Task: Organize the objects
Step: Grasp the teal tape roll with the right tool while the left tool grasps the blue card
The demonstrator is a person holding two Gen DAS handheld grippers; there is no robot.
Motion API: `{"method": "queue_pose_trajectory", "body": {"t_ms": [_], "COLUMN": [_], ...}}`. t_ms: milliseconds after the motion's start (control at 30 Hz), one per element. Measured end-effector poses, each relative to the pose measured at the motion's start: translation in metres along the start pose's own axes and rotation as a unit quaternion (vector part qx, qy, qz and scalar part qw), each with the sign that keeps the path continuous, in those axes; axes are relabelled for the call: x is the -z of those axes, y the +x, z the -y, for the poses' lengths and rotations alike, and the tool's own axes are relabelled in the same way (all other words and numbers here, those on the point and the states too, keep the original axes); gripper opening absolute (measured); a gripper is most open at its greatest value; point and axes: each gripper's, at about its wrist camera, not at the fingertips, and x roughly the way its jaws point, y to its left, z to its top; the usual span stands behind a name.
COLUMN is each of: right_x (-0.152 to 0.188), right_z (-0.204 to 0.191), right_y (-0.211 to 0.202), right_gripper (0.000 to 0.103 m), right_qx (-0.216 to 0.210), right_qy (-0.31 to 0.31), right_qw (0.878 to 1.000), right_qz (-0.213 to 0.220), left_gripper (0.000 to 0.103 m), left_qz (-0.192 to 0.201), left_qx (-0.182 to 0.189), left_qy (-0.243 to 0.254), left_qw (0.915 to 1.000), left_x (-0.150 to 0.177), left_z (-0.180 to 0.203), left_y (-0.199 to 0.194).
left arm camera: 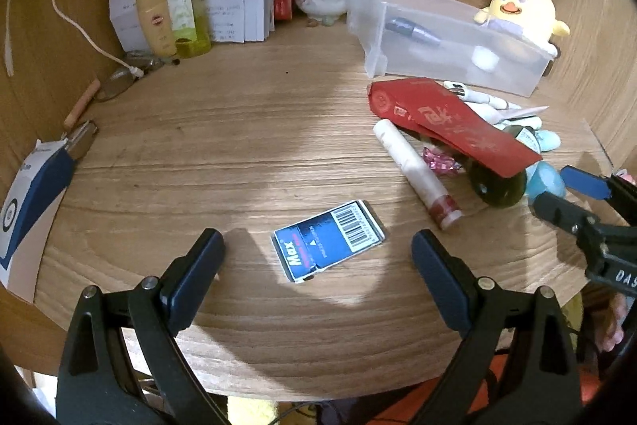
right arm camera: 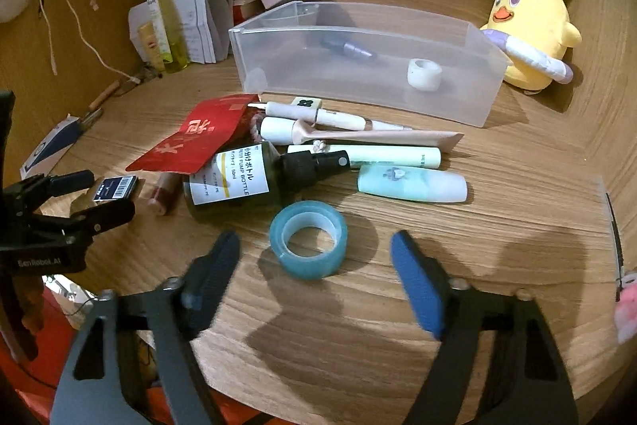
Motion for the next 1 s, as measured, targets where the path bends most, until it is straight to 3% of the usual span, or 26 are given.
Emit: {"method": "queue_pose_trajectory", "body": {"t_ms": [100, 200, 267, 500, 1000], "right_x": [0.000, 0.000, 0.000, -0.003, -0.032], "right_z": [0.001, 0.001, 0.002, 0.009, 0.033], "right_y": [0.003, 0.003, 0.003, -0.002, -0.030], "right_gripper": [0.050, 0.038, 0.037, 0.037, 0.037], "right_qx": [-0.004, -0.006, -0.006, 0.004, 0.018], "right_qy": [0.004, 0.005, 0.006, 0.015, 0.044], "right_qw": [1.000, 1.000, 1.000, 1.000, 0.997], "right_qz": [-0.003, 0.002, 0.004, 0.015, 0.068], "left_gripper": [0.084, 0.066, 0.053, 0.053, 0.053], "left_qz": [0.011, 0.016, 0.018, 0.020, 0.088], "left_qx": [-0.006, -0.003, -0.001, 0.010, 0.051], "left_qy": [0.005, 0.008, 0.010, 0.006, -0.005], "left_qw": [0.9999, 0.9998, 0.9998, 0.9997, 0.9948], "left_x": [0.000, -0.001, -0.002, -0.007, -0.058], "left_z": [0.002, 0.001, 0.001, 0.003, 0.018], "left_y": [-0.001, -0.002, -0.003, -0.006, -0.028]}}
